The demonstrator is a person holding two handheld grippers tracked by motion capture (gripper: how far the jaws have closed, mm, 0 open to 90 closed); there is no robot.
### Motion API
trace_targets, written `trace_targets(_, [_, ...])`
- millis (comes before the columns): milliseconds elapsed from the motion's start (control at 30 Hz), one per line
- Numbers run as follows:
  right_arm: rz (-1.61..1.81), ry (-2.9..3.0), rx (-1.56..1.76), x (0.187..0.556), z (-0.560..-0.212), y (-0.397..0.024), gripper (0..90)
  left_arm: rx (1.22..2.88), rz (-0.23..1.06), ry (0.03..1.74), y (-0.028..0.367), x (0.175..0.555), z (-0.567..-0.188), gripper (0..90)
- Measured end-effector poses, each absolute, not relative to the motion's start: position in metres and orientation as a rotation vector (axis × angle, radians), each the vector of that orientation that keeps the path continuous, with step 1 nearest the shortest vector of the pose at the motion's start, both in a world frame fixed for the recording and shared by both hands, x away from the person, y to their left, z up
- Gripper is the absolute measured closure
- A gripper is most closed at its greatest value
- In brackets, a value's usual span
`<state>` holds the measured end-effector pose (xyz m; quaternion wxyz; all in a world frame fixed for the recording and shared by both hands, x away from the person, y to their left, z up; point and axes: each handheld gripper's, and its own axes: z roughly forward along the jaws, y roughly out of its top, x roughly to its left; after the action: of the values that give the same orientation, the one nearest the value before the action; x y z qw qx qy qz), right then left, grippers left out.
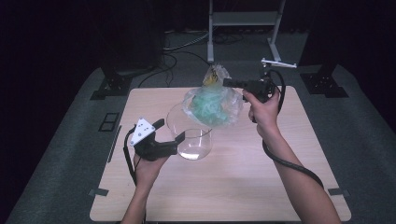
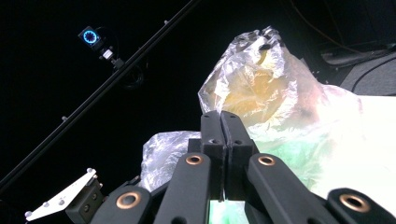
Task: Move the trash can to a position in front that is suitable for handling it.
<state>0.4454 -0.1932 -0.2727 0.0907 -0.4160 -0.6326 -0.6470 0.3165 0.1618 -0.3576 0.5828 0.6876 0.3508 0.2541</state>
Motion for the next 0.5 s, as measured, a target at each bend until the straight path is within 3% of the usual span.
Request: trace_targets(500, [-1.942, -1.941, -1.313, 0.44, -0.261, -0.221, 89.7, 1.612, 0.591, 0.812, 0.159, 0.317, -0.358, 8.2])
